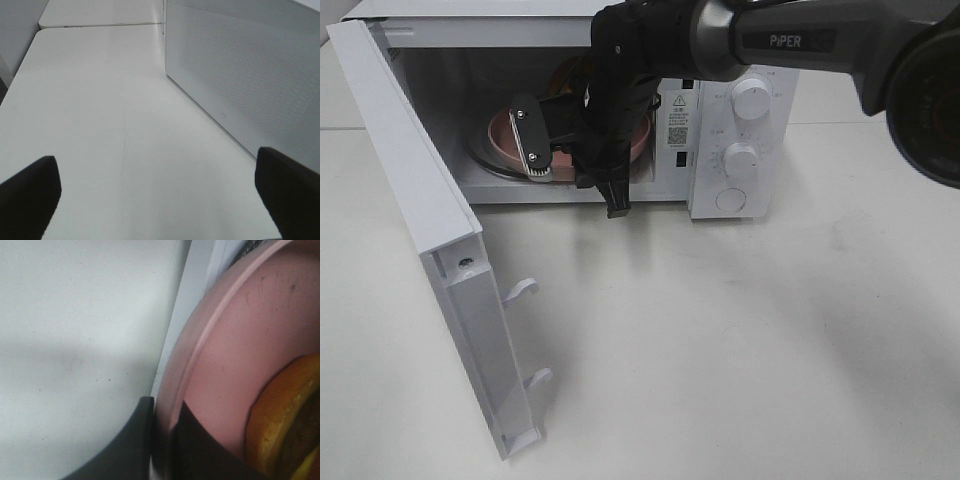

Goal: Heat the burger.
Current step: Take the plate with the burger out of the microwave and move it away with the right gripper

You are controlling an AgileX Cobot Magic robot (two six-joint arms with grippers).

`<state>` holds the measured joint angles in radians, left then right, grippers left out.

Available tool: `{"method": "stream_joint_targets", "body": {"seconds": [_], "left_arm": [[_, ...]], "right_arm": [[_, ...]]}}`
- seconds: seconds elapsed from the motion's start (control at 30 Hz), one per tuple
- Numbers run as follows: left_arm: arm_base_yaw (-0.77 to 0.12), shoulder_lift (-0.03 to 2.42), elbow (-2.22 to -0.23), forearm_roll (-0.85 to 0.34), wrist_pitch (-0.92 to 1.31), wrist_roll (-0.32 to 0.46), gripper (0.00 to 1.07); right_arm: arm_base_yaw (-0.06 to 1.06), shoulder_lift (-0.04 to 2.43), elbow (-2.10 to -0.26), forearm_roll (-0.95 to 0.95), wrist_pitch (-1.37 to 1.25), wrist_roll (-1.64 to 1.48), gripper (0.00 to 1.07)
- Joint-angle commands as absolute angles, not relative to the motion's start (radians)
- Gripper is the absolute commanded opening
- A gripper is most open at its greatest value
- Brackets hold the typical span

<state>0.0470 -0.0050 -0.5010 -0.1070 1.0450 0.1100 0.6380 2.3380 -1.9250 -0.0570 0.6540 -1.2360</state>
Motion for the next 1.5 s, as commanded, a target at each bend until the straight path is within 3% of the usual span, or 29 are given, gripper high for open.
{"method": "stream_joint_targets", "body": {"seconds": [0.03, 0.53, 0.87, 1.5], "left_arm": [[0.053, -0.024, -0.499, -0.108, 1.037, 0.107, 1.01], [0.053, -0.024, -0.499, -0.108, 1.037, 0.107, 1.01], [0.053, -0.024, -0.499, -0.108, 1.037, 0.107, 1.01], [0.053, -0.024, -0.499, -0.108, 1.037, 0.107, 1.01]], "right_arm": [[0.637, 2.248, -1.826, -0.046, 0.518, -1.287, 0.0], [0.637, 2.065, -1.495, 0.014, 0.342, -1.465, 0.0], [0.626, 1.932, -1.316, 0.189, 0.317, -1.729, 0.0], [0.626, 1.66, -0.986, 0.232, 0.256, -1.749, 0.0]]}}
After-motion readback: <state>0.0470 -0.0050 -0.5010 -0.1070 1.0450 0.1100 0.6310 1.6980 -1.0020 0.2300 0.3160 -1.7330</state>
